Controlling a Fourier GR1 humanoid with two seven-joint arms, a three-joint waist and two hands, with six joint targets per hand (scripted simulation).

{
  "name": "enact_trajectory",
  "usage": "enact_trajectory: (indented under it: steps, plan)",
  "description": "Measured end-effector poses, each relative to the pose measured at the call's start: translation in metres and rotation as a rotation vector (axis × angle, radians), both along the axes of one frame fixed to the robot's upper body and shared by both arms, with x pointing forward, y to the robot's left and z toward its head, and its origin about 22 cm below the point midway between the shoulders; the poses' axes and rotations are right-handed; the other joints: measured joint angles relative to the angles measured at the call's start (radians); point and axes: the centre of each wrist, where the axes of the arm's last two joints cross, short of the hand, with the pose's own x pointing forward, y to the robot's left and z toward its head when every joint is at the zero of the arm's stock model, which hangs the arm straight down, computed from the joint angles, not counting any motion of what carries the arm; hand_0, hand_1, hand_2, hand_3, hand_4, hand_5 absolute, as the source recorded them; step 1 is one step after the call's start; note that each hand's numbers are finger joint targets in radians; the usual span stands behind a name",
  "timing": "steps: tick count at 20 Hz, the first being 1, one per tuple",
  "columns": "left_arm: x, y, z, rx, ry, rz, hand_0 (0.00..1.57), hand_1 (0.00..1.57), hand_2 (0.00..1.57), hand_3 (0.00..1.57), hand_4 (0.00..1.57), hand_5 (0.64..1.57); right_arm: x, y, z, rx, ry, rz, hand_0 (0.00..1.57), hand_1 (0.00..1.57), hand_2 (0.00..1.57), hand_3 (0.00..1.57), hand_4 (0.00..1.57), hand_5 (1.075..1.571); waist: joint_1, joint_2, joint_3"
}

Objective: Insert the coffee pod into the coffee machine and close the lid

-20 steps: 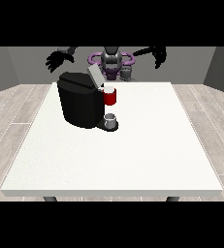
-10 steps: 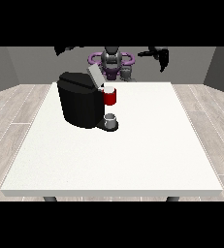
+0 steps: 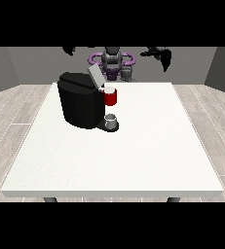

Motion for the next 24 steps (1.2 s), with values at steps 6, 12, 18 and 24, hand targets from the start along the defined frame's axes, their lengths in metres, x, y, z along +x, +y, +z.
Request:
enact_trajectory:
  steps: [6, 12, 18, 24]
  plan:
    - [-0.015, -0.005, 0.005, -0.029, -0.028, 0.013, 0.0, 0.0, 0.0, 0.0, 0.0, 1.571, 0.015, 0.013, 0.008, -0.008, -0.023, 0.038, 0.0, 0.0, 0.0, 0.0, 0.0, 1.571, 0.017, 0.057, 0.0]
    - [-0.024, -0.002, 0.02, -0.021, -0.058, 0.023, 0.0, 0.0, 0.0, 0.0, 0.0, 1.571, 0.032, 0.02, 0.011, 0.024, -0.018, 0.049, 0.0, 0.0, 0.0, 0.0, 0.0, 1.571, 0.02, 0.115, 0.0001]
    - [-0.028, 0.001, 0.034, -0.008, -0.112, 0.049, 0.0, 0.0, 0.0, 0.0, 0.0, 1.571, 0.048, 0.011, 0.014, 0.038, -0.041, 0.069, 0.0, 0.0, 0.0, 0.0, 0.0, 1.571, 0.003, 0.184, 0.0002]
    - [-0.036, 0.015, 0.039, -0.002, -0.128, 0.08, 0.0, 0.0, 0.0, 0.0, 0.0, 1.571, 0.059, 0.021, 0.018, 0.016, -0.028, 0.093, 0.0, 0.0, 0.0, 0.0, 0.0, 1.571, -0.011, 0.201, 0.0]
